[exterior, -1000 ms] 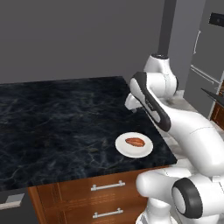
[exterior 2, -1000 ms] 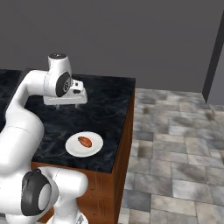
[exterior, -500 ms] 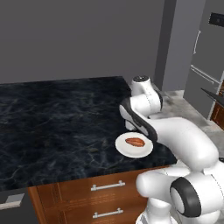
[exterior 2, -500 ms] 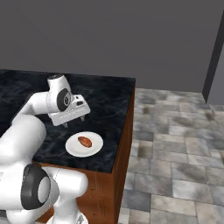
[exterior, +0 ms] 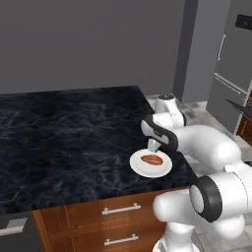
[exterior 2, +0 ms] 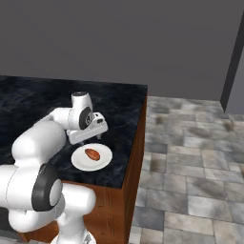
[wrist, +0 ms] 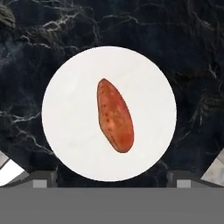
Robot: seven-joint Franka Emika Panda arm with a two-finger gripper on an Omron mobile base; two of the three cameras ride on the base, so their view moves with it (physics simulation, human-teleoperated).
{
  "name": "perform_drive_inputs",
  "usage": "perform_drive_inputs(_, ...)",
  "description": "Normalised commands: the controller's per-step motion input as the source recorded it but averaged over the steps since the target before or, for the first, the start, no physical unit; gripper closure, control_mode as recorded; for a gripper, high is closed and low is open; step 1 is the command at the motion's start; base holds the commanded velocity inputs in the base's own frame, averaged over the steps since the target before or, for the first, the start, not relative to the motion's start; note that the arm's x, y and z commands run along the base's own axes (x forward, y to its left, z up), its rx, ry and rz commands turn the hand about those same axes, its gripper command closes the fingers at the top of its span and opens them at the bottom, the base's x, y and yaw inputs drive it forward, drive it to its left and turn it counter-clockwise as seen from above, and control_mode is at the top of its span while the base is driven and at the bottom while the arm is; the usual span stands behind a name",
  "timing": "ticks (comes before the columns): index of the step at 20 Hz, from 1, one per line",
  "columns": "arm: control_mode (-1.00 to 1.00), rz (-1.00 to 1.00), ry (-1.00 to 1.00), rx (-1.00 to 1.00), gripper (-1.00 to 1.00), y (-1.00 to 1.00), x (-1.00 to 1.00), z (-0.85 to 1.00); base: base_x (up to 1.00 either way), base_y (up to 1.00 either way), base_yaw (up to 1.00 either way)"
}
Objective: Place the sweet potato on the rack of the oven.
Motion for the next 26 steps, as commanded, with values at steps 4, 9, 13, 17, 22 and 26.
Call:
perform_drive_inputs(4,-1.0,0.1,0.0,0.0,-1.0,0.0,0.19,-0.47,0.0,0.0,0.0)
perform_drive_inputs(9,-1.0,0.06,-0.01,0.0,-1.0,0.02,0.18,-0.25,0.0,0.0,0.0)
perform_drive_inputs(13,-1.0,0.02,0.0,0.0,-1.0,0.03,0.07,-0.23,0.0,0.0,0.0)
perform_drive_inputs(17,-1.0,0.0,0.01,0.0,-1.0,0.0,0.0,-0.47,0.0,0.0,0.0)
perform_drive_inputs(22,-1.0,0.0,0.0,0.0,-1.0,0.0,0.01,-0.38,0.0,0.0,0.0)
perform_drive_inputs(26,-1.0,0.0,0.0,0.0,-1.0,0.0,0.02,-0.3,0.0,0.0,0.0)
